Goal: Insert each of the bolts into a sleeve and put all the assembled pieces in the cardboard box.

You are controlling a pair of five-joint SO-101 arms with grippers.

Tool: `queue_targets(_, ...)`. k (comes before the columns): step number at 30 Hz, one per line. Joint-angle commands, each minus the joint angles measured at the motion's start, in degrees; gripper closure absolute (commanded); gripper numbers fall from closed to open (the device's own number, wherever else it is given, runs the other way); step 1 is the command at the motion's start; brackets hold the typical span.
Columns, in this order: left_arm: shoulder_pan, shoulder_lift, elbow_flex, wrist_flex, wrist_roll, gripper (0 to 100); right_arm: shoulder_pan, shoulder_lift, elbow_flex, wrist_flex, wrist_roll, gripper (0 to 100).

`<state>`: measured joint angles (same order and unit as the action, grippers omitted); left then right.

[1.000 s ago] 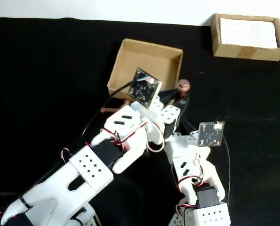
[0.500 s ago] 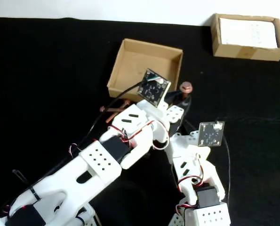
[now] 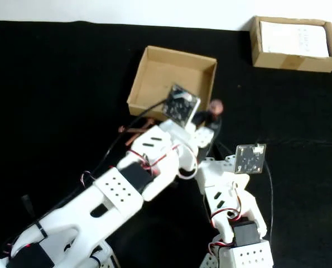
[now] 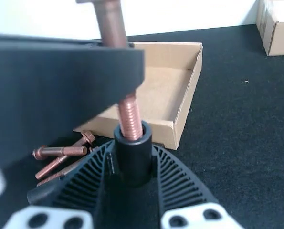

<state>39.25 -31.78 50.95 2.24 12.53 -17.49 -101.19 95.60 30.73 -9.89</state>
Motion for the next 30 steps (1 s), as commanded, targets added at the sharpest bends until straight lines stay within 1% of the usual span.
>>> queue_targets(1,-0.57,-0.31,0.31,-1.58,0.00,99,0.04,-0.66,0.04,-1.36,-0.09,99.1)
queue_targets(3,-0.22,-0.22,1.01,-1.67,0.00,99,0.04,-0.66,0.04,-1.36,0.09,99.1)
queue_targets(7,1.27,-0.22,2.51,-1.32,-0.18,99,0.04,-0.66,0.04,-1.45,3.34,99.1)
queue_targets(10,1.63,-0.22,3.21,-1.23,-0.26,98,0.04,-0.66,0.04,-2.42,3.43,99.1)
queue_targets(12,1.71,-0.22,3.82,0.00,-0.26,92,0.04,-0.66,0.04,-2.59,3.43,99.1)
queue_targets(15,1.89,-0.66,3.74,6.59,0.00,78,0.04,-0.66,0.04,-2.59,3.43,99.1)
queue_targets(16,1.89,-0.66,3.74,8.79,0.00,75,0.04,-0.66,0.04,-2.59,3.43,99.1)
queue_targets(18,1.63,-0.75,3.65,12.48,0.00,73,0.04,-0.66,0.04,-2.59,3.16,99.1)
queue_targets(21,0.66,-1.36,2.59,17.58,-0.26,73,0.31,0.04,-1.45,-2.33,2.73,99.1)
queue_targets(24,-0.22,-5.32,0.57,24.79,-0.26,77,2.24,0.31,-6.90,-2.24,-4.04,99.1)
queue_targets(27,-0.48,-11.21,-0.84,32.88,-0.26,86,2.51,4.88,-13.67,-0.92,-5.63,99.1)
queue_targets(30,-1.89,-18.33,-0.66,39.56,-0.18,97,4.09,16.04,-22.81,1.27,-8.09,99.1)
